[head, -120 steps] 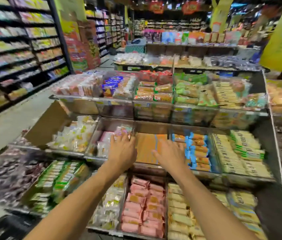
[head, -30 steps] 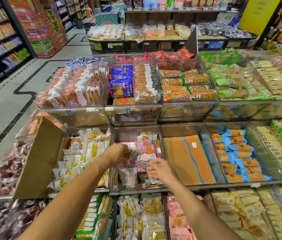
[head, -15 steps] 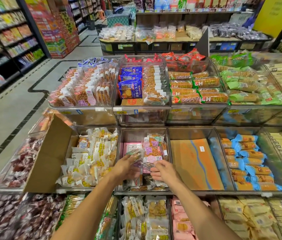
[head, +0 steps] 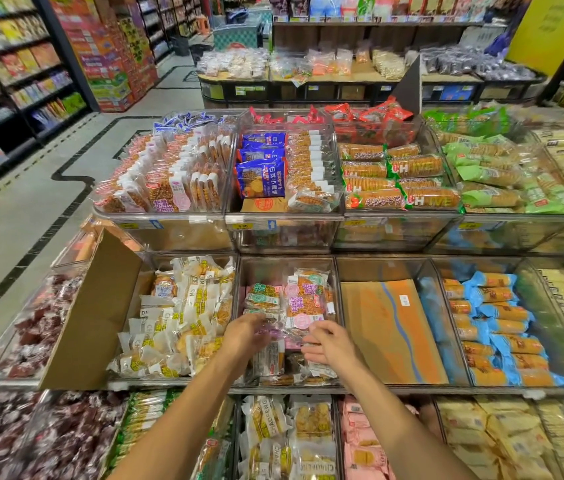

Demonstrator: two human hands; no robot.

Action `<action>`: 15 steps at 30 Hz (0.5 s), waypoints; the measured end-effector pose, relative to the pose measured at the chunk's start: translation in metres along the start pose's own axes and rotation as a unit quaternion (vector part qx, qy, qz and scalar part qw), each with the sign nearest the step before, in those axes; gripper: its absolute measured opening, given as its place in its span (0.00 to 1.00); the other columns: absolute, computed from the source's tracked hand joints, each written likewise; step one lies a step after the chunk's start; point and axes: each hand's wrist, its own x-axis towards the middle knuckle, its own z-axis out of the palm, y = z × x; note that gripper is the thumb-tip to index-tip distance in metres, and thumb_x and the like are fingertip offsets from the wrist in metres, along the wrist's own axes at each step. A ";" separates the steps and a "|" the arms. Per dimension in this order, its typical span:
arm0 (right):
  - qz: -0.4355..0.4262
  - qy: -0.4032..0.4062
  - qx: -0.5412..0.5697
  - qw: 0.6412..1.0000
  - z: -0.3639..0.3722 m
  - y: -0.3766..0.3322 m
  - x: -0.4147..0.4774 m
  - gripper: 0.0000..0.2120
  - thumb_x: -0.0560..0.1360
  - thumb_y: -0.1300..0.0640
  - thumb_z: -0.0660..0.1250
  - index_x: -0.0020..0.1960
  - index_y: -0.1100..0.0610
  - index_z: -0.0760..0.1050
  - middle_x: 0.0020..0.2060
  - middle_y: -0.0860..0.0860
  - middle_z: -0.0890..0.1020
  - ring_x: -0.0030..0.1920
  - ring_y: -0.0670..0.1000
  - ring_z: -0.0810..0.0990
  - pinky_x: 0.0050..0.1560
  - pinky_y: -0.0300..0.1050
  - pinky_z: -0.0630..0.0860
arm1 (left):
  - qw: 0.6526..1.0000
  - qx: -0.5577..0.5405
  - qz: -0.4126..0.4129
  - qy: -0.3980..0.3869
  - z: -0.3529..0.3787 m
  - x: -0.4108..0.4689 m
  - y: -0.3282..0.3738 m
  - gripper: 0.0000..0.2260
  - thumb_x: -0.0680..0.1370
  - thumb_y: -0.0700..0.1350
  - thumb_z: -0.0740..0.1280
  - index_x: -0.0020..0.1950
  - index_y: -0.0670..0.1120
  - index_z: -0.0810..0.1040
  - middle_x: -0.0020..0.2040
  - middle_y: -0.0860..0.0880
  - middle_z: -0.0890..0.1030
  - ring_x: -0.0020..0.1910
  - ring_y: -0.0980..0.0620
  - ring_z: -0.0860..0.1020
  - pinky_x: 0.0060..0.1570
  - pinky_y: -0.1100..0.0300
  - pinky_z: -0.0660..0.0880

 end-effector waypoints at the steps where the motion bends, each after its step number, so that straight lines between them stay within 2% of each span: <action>1: -0.001 0.002 0.005 1.000 0.000 0.000 0.000 0.07 0.84 0.55 0.67 0.60 0.56 0.77 0.54 0.57 0.86 0.49 0.55 0.88 0.50 0.45 0.86 | 1.000 0.012 0.014 0.003 -0.002 -0.003 0.000 0.10 0.85 0.37 0.62 0.64 0.38 0.78 0.58 0.42 0.83 0.52 0.45 0.84 0.54 0.51 0.81; 3: -0.001 0.002 0.005 1.000 -0.001 0.002 0.003 0.07 0.84 0.56 0.67 0.61 0.57 0.78 0.54 0.57 0.86 0.49 0.55 0.88 0.50 0.46 0.86 | 0.998 0.052 0.039 0.012 -0.006 -0.005 0.000 0.07 0.86 0.38 0.62 0.60 0.38 0.78 0.55 0.41 0.84 0.52 0.43 0.83 0.59 0.46 0.81; 5: 0.001 -0.004 -0.003 1.000 -0.001 0.003 0.004 0.09 0.84 0.56 0.66 0.62 0.59 0.78 0.53 0.58 0.86 0.49 0.55 0.88 0.51 0.47 0.85 | 0.987 0.147 0.067 0.019 -0.012 -0.004 -0.003 0.06 0.86 0.40 0.63 0.56 0.40 0.79 0.54 0.41 0.85 0.50 0.44 0.85 0.57 0.45 0.83; 6: 0.003 -0.006 -0.007 1.000 0.000 0.003 0.004 0.09 0.84 0.57 0.66 0.62 0.59 0.78 0.52 0.58 0.86 0.49 0.55 0.88 0.51 0.47 0.85 | 0.962 0.255 0.096 0.021 -0.015 -0.002 -0.005 0.07 0.85 0.41 0.63 0.56 0.42 0.80 0.53 0.43 0.85 0.49 0.45 0.86 0.54 0.46 0.84; 8: 0.002 -0.010 -0.013 1.000 -0.001 0.003 0.004 0.09 0.85 0.57 0.66 0.62 0.59 0.78 0.52 0.58 0.87 0.48 0.54 0.89 0.51 0.47 0.86 | 0.862 0.482 0.160 -0.007 -0.018 0.002 -0.011 0.09 0.84 0.41 0.64 0.59 0.44 0.82 0.56 0.46 0.86 0.49 0.48 0.86 0.53 0.52 0.84; 10: -0.002 -0.009 -0.014 1.000 -0.001 0.002 0.004 0.09 0.84 0.58 0.66 0.61 0.60 0.78 0.50 0.58 0.87 0.47 0.54 0.89 0.50 0.47 0.86 | 0.760 0.620 0.185 -0.054 -0.016 0.005 -0.014 0.11 0.82 0.39 0.65 0.63 0.45 0.82 0.59 0.45 0.85 0.53 0.47 0.84 0.55 0.55 0.82; 11: -0.005 -0.007 -0.012 1.000 -0.001 0.002 0.005 0.08 0.84 0.58 0.66 0.61 0.61 0.78 0.50 0.58 0.87 0.47 0.55 0.89 0.50 0.47 0.86 | 0.731 0.652 0.186 -0.069 -0.014 0.009 -0.016 0.11 0.81 0.39 0.66 0.62 0.45 0.81 0.58 0.45 0.85 0.52 0.47 0.84 0.54 0.56 0.82; 12: -0.007 -0.007 -0.007 1.000 -0.001 0.001 0.005 0.08 0.85 0.58 0.66 0.61 0.61 0.78 0.49 0.58 0.87 0.47 0.55 0.89 0.49 0.47 0.86 | 0.717 0.668 0.181 -0.077 -0.011 0.011 -0.015 0.10 0.81 0.41 0.68 0.63 0.45 0.80 0.57 0.45 0.85 0.51 0.47 0.84 0.54 0.57 0.82; 15: -0.009 -0.009 -0.001 1.000 -0.003 -0.001 0.005 0.09 0.85 0.57 0.65 0.61 0.61 0.79 0.49 0.58 0.88 0.47 0.55 0.89 0.50 0.48 0.86 | 0.714 0.674 0.165 -0.093 -0.007 0.017 -0.008 0.17 0.81 0.53 0.71 0.66 0.47 0.76 0.57 0.47 0.84 0.51 0.48 0.84 0.53 0.56 0.82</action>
